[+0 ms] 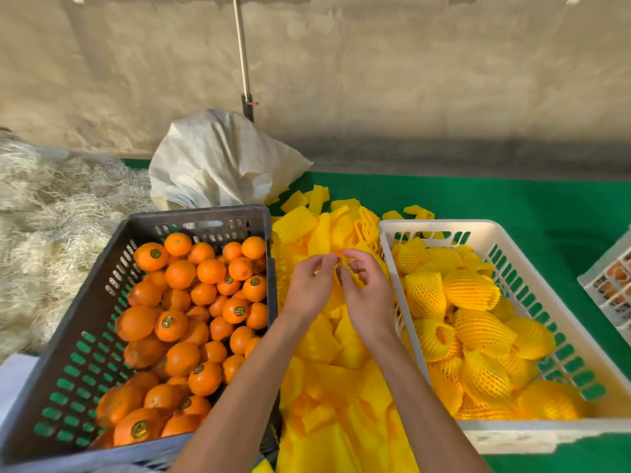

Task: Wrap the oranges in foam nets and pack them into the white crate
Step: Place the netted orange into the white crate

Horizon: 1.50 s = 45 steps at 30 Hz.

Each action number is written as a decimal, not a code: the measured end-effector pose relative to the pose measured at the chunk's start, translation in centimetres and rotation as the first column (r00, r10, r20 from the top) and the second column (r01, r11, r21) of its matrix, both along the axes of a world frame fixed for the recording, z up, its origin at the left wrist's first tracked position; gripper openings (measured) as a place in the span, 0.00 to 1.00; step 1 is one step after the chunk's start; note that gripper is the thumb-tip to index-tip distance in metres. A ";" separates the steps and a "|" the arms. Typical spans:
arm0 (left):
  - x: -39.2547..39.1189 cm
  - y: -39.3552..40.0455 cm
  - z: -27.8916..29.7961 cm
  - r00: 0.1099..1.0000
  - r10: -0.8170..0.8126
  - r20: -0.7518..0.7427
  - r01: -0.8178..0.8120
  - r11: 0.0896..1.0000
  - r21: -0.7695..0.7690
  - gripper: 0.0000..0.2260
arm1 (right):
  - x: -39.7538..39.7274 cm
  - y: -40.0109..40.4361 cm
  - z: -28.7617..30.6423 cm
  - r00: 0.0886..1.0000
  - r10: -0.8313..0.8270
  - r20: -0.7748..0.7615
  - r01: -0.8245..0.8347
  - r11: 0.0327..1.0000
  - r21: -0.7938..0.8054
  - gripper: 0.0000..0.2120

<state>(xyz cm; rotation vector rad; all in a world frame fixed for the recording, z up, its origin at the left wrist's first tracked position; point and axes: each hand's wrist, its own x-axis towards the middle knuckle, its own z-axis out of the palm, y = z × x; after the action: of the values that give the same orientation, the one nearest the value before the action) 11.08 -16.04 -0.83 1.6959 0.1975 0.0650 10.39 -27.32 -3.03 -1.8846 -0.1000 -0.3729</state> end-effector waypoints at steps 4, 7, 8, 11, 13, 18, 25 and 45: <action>-1.4 1.8 2.1 0.993 0.062 0.103 -0.043 0.984 -0.174 0.12 | -0.5 2.7 2.4 0.998 0.063 0.012 -0.064 0.972 0.224 0.14; -1.5 3.9 2.6 0.966 0.221 0.137 -0.192 0.961 -0.199 0.11 | -0.4 5.0 3.4 0.994 0.103 0.022 -0.105 0.952 0.287 0.11; -1.5 4.7 2.6 0.951 0.270 0.153 -0.239 0.951 -0.194 0.09 | -0.4 5.7 3.5 0.994 0.108 0.012 -0.107 0.947 0.303 0.12; -1.2 7.1 1.9 0.914 0.357 0.192 -0.321 0.927 -0.196 0.08 | -0.2 7.7 3.3 0.988 0.148 -0.039 -0.132 0.956 0.263 0.16; -1.0 8.3 1.6 0.912 0.351 0.213 -0.310 0.929 -0.203 0.09 | -0.1 9.1 3.1 0.978 0.187 -0.090 -0.169 0.969 0.180 0.19; -0.5 11.4 0.3 0.914 0.384 0.129 -0.334 0.895 -0.296 0.05 | 1.1 11.1 2.2 0.978 0.174 -0.113 -0.170 0.985 0.040 0.15; 1.7 16.5 -5.0 0.904 0.427 -0.017 -0.423 0.890 -0.171 0.14 | 3.0 14.0 0.8 0.998 0.011 -0.063 -0.029 0.956 -0.293 0.07; 2.9 19.3 -6.1 0.884 0.325 -0.337 -0.233 0.930 0.285 0.18 | 4.2 13.9 0.6 0.995 0.045 -0.085 -0.072 0.932 -0.356 0.12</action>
<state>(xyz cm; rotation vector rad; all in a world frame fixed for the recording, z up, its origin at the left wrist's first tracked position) 14.00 3.23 -6.88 1.8967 0.7554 -0.0265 14.61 -13.45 -2.47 -2.2500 -0.1835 -0.2534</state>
